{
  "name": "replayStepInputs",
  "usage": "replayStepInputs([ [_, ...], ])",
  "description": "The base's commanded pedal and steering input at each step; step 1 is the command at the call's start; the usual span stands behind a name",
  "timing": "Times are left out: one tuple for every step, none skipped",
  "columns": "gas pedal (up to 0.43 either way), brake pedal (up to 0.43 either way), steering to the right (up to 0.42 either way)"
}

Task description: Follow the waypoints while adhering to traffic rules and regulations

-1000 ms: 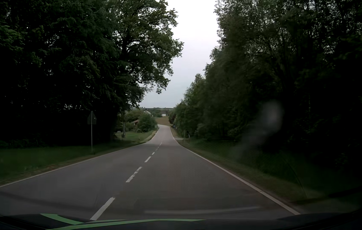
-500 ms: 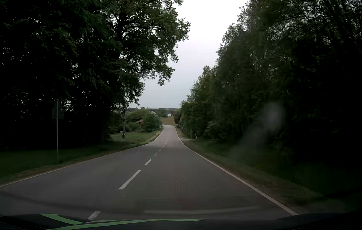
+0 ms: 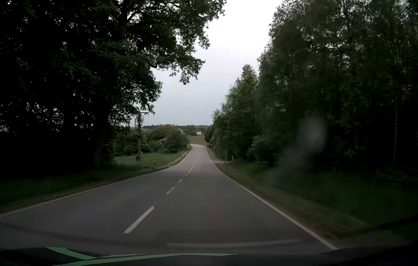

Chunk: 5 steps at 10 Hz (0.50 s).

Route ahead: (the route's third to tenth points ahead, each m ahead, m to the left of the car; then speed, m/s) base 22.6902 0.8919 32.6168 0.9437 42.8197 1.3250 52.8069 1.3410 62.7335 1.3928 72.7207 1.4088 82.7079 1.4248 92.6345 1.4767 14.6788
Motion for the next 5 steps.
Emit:
replayStepInputs([
  [0.028,0.000,-0.007],
  [0.028,0.000,-0.006],
  [0.028,0.000,-0.005],
  [0.028,0.000,-0.005],
  [0.020,0.000,-0.003],
])
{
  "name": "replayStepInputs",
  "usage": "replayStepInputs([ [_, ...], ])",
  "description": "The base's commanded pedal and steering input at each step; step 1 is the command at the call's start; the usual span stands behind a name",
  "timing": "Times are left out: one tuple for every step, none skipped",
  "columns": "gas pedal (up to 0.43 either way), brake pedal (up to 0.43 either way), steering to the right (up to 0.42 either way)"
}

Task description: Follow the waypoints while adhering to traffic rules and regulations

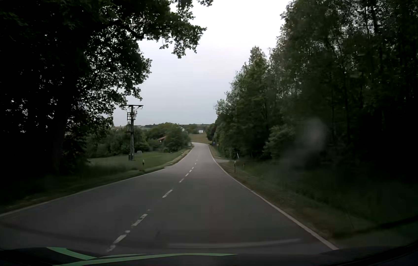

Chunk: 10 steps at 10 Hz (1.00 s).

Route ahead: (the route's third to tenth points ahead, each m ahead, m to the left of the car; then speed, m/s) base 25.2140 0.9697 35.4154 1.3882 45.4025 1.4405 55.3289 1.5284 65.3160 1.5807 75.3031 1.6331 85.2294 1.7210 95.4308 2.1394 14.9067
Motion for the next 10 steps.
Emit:
replayStepInputs([
  [0.020,0.000,-0.003],
  [0.020,0.000,-0.003],
  [0.020,0.000,0.000],
  [0.020,0.000,0.001],
  [0.020,0.000,0.001],
  [0.020,0.000,0.001],
  [0.020,0.000,0.001],
  [0.020,0.000,0.000],
  [0.020,0.000,-0.001],
  [0.020,0.000,-0.001],
])
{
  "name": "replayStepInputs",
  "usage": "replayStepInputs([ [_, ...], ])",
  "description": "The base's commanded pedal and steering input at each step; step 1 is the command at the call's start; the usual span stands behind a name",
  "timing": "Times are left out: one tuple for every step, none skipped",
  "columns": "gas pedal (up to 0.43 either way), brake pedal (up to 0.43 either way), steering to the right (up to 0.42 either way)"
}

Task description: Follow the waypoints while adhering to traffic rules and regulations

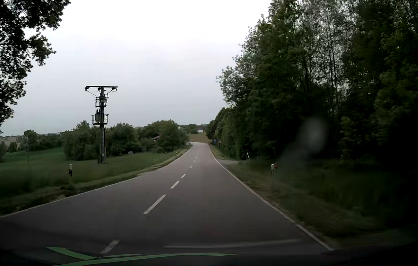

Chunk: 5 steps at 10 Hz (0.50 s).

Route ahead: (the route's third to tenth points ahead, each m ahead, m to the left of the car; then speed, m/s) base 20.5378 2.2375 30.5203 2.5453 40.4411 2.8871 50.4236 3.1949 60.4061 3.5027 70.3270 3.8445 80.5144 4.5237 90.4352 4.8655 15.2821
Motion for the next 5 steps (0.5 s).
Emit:
replayStepInputs([
  [0.020,0.000,-0.001],
  [0.028,0.000,-0.001],
  [0.028,0.000,-0.001],
  [0.028,0.000,-0.001],
  [0.028,0.000,-0.002],
])
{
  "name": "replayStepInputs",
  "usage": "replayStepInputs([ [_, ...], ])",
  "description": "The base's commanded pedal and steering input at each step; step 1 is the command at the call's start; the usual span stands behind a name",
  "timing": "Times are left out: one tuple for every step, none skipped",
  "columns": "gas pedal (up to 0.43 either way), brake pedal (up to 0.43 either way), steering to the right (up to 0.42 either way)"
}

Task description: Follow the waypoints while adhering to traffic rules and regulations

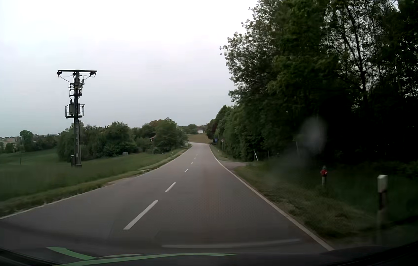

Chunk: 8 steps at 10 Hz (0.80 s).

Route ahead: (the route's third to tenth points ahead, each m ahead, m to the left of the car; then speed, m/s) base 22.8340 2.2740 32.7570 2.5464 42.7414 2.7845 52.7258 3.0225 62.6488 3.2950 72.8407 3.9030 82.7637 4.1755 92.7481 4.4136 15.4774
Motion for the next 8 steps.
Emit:
replayStepInputs([
  [0.028,0.000,-0.002],
  [0.028,0.000,-0.001],
  [0.028,0.000,-0.002],
  [0.020,0.000,-0.001],
  [0.000,0.000,-0.002],
  [0.000,0.000,-0.001],
  [0.000,0.000,-0.001],
  [0.000,0.000,-0.001],
])
